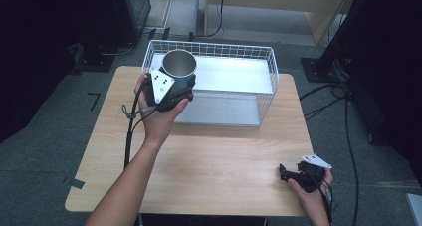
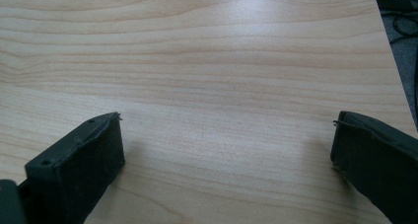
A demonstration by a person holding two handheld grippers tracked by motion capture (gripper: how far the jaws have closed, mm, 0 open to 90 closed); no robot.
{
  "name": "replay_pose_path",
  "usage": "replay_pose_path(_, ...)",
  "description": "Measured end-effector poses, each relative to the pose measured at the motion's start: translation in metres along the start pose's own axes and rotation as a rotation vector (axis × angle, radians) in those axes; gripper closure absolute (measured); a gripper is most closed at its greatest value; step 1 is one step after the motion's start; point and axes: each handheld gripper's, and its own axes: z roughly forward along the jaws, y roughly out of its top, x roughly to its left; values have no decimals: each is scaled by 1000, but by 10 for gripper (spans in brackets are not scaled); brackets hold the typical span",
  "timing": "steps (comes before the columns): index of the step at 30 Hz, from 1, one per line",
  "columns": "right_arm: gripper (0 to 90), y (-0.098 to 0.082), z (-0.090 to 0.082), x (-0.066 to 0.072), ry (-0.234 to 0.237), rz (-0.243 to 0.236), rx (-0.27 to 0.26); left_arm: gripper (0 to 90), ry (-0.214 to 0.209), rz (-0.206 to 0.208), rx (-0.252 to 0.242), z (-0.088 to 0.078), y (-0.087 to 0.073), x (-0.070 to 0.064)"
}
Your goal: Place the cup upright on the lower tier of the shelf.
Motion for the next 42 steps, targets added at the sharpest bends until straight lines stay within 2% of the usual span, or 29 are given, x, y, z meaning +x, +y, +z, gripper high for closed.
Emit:
replay_pose_path(6,0,0,0,0,1,1,0,182,9,-21,8,14,2,6)
replay_pose_path(12,0,0,0,0,5,-3,2,182,19,-21,22,30,3,12)
replay_pose_path(19,0,0,0,0,6,-4,1,182,10,-45,39,49,1,14)
replay_pose_path(21,0,0,0,0,6,0,1,182,2,-35,46,58,2,13)
replay_pose_path(26,0,0,0,0,8,1,0,182,-27,-52,50,74,3,10)
replay_pose_path(33,0,0,0,0,12,1,0,182,-47,-66,61,90,2,6)
replay_pose_path(42,0,0,0,0,16,3,-3,181,-73,-103,121,97,3,11)
